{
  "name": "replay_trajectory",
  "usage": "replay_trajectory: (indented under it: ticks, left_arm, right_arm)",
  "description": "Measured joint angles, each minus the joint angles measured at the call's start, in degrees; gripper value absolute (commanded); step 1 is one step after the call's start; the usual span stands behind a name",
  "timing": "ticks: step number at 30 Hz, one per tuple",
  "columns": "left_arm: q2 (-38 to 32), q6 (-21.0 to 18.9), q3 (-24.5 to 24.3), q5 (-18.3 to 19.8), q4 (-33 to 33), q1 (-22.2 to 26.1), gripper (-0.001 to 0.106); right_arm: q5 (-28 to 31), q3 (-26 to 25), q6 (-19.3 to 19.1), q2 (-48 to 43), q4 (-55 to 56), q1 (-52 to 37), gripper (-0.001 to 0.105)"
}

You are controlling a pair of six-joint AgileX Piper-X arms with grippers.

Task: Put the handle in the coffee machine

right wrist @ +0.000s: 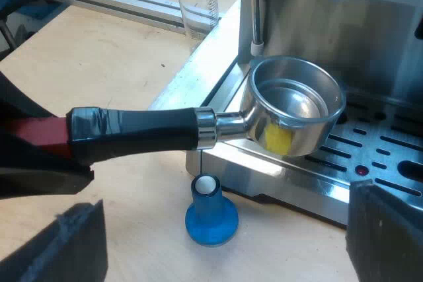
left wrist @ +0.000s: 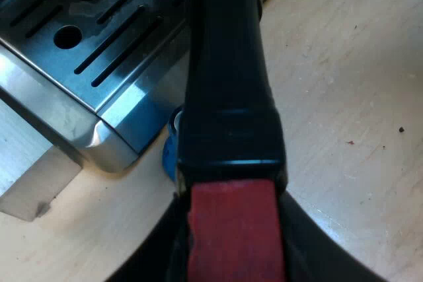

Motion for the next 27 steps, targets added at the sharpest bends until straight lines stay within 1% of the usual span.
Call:
replay_trajectory:
  ticks: [15, 21, 27]
  left_arm:
    - [0.0, 0.0, 0.0, 0.0, 0.0, 0.0, 0.0]
    - [2.76, 0.0, 0.0, 0.13, -1.05, 0.0, 0.0]
    - [9.34, 0.0, 0.0, 0.13, -2.74, 0.0, 0.0]
  right_arm:
    - [0.0, 0.0, 0.0, 0.0, 0.0, 0.0, 0.075]
    - [0.0, 0.0, 0.0, 0.0, 0.0, 0.0, 0.075]
    - [0.0, 0.0, 0.0, 0.0, 0.0, 0.0, 0.075]
